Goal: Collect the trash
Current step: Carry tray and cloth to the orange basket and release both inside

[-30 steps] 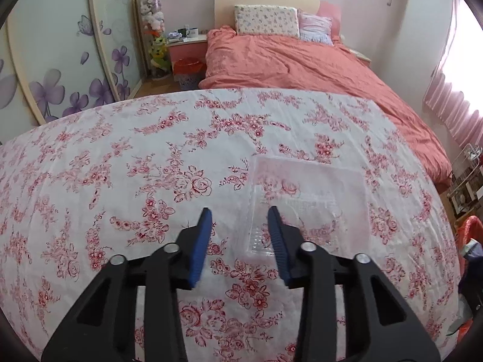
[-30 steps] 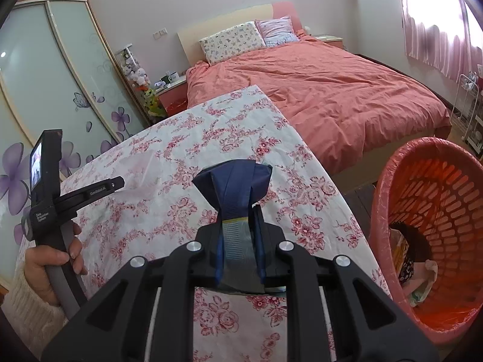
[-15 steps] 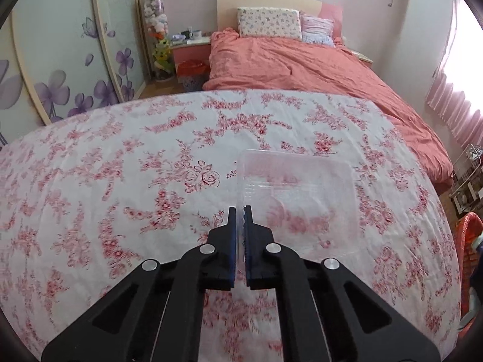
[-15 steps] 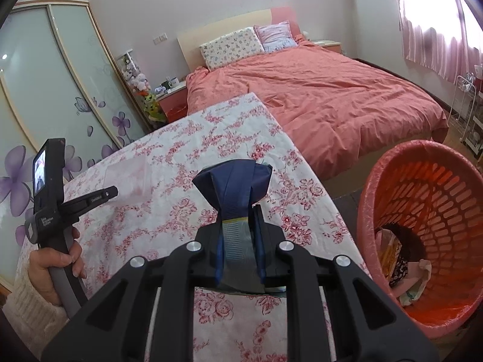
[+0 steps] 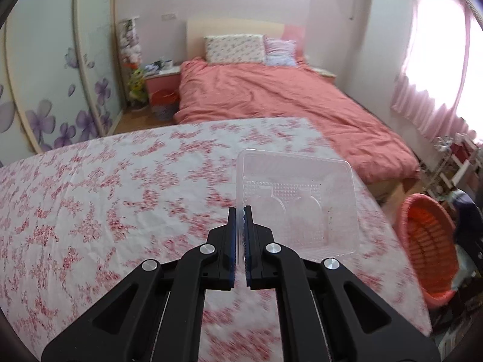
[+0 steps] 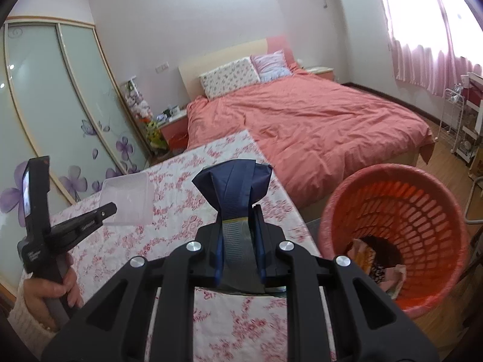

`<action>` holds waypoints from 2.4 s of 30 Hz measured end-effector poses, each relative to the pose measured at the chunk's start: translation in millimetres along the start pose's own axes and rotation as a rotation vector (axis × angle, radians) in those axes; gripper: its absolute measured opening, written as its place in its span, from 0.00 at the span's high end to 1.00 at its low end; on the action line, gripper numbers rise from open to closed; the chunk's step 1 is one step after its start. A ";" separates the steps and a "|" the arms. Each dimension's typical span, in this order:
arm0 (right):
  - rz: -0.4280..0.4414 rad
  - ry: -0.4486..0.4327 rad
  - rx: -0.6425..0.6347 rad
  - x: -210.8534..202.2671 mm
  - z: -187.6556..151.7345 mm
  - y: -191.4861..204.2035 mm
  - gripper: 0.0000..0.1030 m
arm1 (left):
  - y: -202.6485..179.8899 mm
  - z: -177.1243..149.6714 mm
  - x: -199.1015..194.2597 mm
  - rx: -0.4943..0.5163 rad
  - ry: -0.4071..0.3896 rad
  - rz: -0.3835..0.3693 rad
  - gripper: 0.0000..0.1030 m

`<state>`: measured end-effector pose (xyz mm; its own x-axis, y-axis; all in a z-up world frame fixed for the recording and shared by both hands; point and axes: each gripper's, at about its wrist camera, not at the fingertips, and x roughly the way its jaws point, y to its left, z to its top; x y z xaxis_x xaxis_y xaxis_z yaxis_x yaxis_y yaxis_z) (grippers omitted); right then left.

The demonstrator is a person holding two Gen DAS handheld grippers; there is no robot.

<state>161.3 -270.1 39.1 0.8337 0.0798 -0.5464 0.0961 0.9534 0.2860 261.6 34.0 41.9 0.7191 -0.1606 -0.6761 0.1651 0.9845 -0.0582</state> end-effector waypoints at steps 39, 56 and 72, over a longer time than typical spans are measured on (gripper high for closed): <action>-0.191 -0.131 0.194 -57.7 0.5 -176.8 0.82 | -223.5 -49.3 -1.0 0.233 0.060 -0.325 0.96; -0.180 -0.099 0.288 -21.6 7.1 -220.9 0.67 | -261.3 -62.4 35.8 0.255 0.147 -0.347 0.96; -0.193 -0.083 0.309 -26.3 -5.1 -224.4 0.49 | -242.8 -67.5 35.3 0.234 0.160 -0.298 0.68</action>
<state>115.1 -484.6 -14.7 0.8244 -0.1286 -0.5512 0.4045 0.8150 0.4149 201.3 -206.0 -17.5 0.5057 -0.4058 -0.7613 0.5129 0.8510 -0.1129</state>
